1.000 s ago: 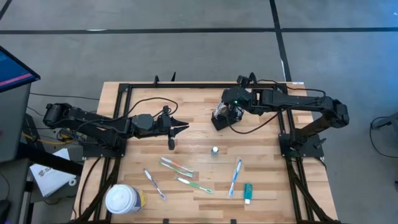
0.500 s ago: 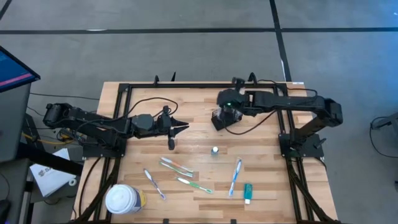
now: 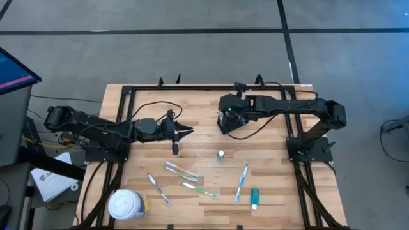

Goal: Pick & Place toothbrushing station
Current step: Put the blue toothbrush into the mesh organizer

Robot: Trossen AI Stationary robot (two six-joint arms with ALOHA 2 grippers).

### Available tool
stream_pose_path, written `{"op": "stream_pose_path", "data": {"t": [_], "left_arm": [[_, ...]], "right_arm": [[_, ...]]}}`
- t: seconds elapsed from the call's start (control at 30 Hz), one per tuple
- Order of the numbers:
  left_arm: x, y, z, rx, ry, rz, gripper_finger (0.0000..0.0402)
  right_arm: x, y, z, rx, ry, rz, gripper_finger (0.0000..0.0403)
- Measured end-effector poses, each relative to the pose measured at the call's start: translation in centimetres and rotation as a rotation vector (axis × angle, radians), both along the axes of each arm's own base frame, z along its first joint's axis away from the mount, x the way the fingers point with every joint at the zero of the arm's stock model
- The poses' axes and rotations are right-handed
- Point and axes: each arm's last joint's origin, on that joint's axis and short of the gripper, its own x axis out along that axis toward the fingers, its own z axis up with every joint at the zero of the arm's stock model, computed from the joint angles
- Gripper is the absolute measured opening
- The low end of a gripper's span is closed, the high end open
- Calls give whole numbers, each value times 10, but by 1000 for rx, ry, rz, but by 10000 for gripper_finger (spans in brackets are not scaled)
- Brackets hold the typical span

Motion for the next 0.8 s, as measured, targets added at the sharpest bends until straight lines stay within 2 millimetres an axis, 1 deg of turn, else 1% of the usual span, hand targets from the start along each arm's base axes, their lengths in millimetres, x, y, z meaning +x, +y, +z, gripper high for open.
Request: {"op": "stream_pose_path", "data": {"t": [0.4,0.67,0.73,0.8], "left_arm": [[0,0,1,0,-7,0,40],[0,0,1,0,-10,0,40],[0,0,1,-1,-10,0,40],[0,0,1,-1,-10,0,40]], "right_arm": [[-3,4,-4,92,-2,-5,0],[-1,12,-4,114,-11,20,1],[-2,13,-5,118,2,18,11],[-4,13,-6,128,14,4,30]]}}
